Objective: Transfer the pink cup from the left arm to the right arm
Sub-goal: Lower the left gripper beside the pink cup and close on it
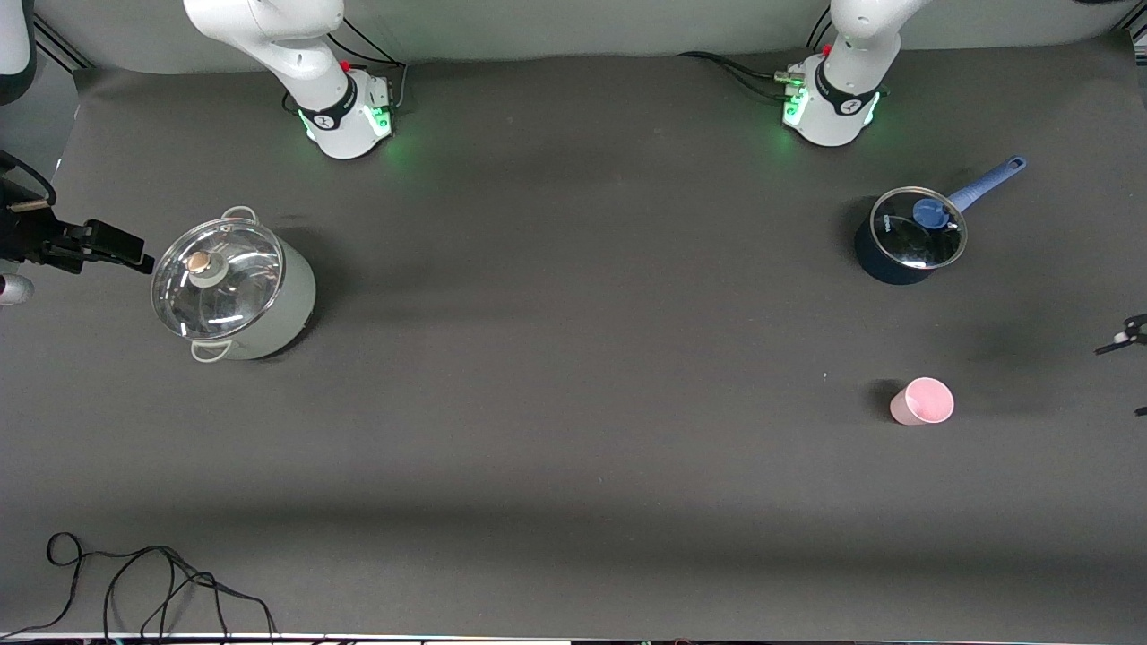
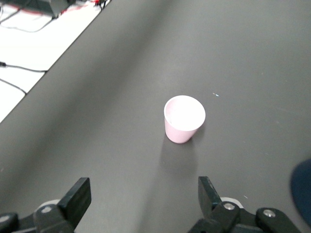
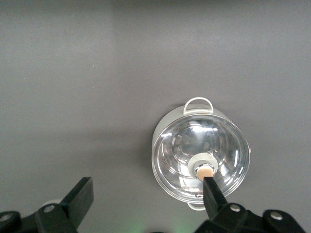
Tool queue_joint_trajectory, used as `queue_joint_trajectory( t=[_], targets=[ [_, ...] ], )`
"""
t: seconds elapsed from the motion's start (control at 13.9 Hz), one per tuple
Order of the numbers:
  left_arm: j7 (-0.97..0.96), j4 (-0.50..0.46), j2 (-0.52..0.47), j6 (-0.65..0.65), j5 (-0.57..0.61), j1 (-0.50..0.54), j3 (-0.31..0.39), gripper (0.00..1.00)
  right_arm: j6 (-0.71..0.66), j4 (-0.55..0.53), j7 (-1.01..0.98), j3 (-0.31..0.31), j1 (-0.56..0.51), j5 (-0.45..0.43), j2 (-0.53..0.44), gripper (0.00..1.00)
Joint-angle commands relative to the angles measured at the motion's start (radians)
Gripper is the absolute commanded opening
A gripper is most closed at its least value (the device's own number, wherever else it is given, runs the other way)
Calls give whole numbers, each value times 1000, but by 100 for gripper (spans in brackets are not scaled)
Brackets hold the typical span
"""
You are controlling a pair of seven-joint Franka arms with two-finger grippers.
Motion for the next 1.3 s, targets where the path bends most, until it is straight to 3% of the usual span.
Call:
queue_joint_trajectory(
  t=[0.0,0.43,0.79,1.23],
  targets=[
    [140,54,105,-27,-105,17,-16,98,-9,2,3,-4,3,19,-11,100],
    [354,52,277,-83,-289,31,-19,99,-9,2,2,-4,4,21,-10,100],
    [400,51,360,-219,-299,31,-20,99,-9,2,2,-4,3,21,-11,100],
    [499,51,412,-233,-326,23,-28,99,-8,1,2,-4,3,21,-10,100]
  ],
)
